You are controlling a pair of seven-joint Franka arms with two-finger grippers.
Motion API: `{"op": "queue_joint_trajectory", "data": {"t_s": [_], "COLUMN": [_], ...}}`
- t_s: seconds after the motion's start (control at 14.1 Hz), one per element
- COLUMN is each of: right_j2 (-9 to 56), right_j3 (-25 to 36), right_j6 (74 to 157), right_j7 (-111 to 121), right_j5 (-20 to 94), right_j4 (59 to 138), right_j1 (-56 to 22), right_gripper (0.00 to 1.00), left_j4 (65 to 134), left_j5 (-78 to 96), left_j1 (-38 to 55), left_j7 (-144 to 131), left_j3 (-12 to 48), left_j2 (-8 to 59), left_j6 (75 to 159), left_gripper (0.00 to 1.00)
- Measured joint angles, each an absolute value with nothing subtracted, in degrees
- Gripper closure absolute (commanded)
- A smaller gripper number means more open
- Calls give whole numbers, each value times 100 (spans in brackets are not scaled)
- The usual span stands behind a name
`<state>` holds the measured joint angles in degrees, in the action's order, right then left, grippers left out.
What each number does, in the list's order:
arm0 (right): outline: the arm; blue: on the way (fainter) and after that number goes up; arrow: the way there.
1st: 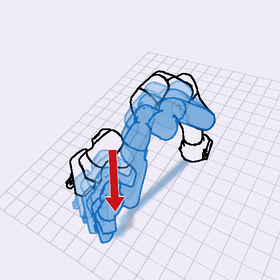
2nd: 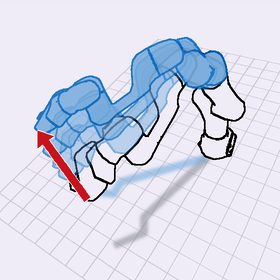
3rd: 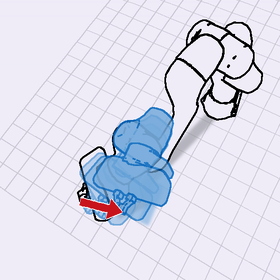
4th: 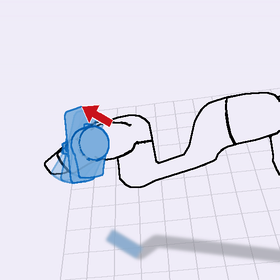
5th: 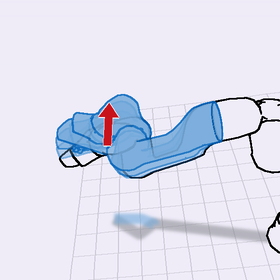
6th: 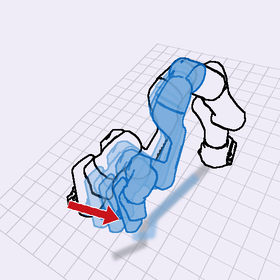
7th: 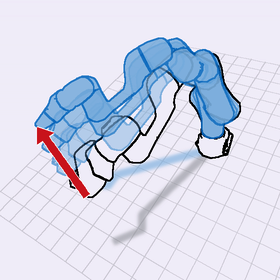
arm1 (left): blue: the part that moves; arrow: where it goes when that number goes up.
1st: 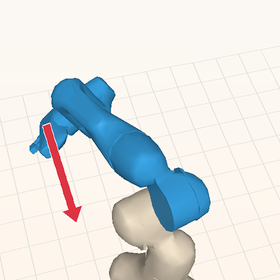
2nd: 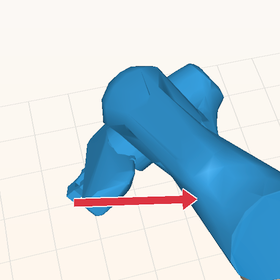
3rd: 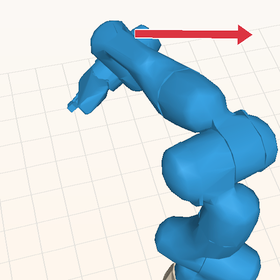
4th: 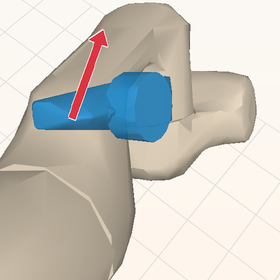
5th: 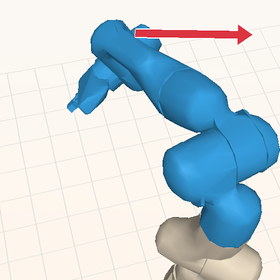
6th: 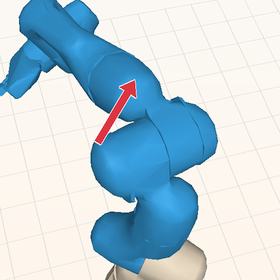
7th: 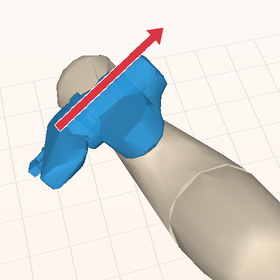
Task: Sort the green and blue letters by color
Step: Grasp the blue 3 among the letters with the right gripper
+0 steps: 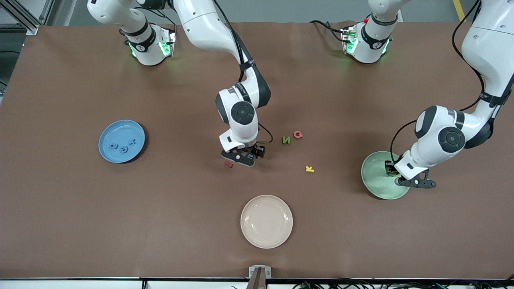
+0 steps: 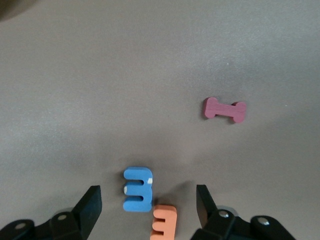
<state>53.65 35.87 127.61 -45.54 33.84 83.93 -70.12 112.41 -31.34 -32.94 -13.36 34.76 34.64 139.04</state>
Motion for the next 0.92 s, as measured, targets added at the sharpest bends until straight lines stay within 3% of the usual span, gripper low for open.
{"op": "queue_joint_trajectory", "data": {"t_s": [0.35,0.57,0.71,0.92], "right_j2": [5450,5481,5490,5487], "right_j3": [3477,3426,3422,3421], "right_j6": [12866,12969,12974,12963], "right_j7": [-4673,-4682,-4684,-4691], "right_j5": [3384,3384,3384,3384], "right_j4": [8342,8332,8308,8275], "right_j1": [-6985,-6972,-6966,-6942], "right_gripper": [29,39,53,91], "left_j4": [11245,11246,11250,11257], "left_j5": [-3134,-3134,-3134,-3134], "left_j1": [-3300,-3307,-3319,-3322], "left_j7": [-1336,-1336,-1336,-1336], "left_j3": [3468,3455,3445,3442], "left_j2": [3465,3465,3468,3473], "left_j6": [13915,13916,13916,13916], "left_gripper": [92,91,91,89]}}
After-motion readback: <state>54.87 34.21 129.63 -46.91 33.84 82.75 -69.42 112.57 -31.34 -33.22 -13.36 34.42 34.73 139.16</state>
